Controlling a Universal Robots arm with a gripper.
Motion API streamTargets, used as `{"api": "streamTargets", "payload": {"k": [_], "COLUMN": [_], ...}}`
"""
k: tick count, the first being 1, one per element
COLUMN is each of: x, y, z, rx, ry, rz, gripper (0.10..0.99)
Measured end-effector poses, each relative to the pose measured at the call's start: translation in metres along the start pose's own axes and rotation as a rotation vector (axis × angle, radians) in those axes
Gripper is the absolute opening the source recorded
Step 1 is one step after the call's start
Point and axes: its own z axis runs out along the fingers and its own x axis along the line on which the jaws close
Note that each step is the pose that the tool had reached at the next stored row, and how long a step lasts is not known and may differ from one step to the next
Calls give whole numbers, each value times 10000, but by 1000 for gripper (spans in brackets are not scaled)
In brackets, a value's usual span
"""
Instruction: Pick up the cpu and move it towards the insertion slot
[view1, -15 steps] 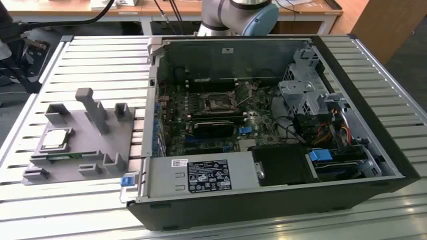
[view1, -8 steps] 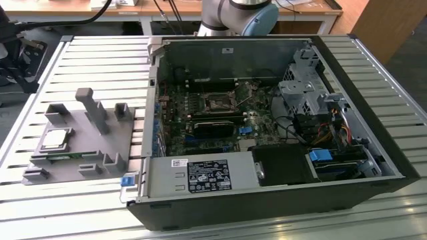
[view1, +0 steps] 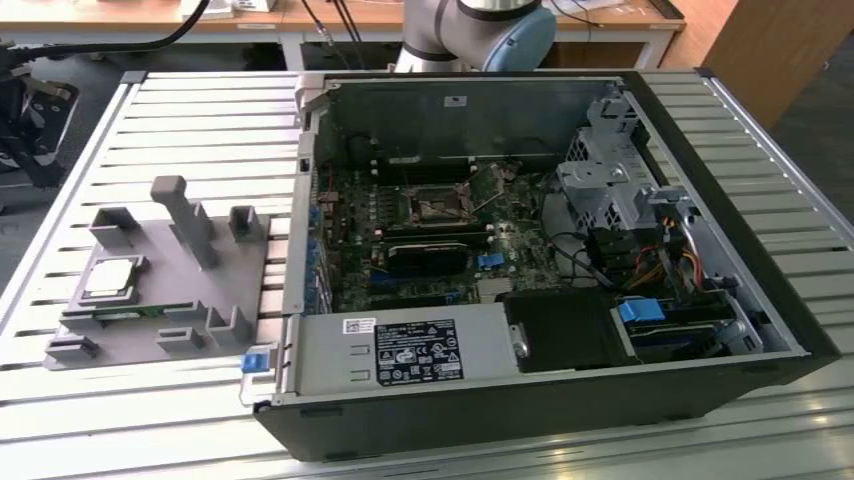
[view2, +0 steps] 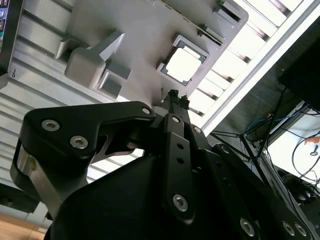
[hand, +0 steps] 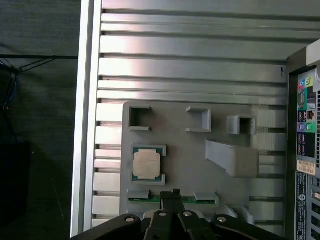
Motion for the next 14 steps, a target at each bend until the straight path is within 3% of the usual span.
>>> {"api": "streamTargets", "payload": {"k": [7, 12, 14], "x": [54, 55, 56], "y": [0, 0, -1], "z": [12, 29, 50], "rx": [-1, 65, 106], "ry": [-2, 1, 3], "rz": [-2, 0, 0], "gripper": [114, 349, 349]}}
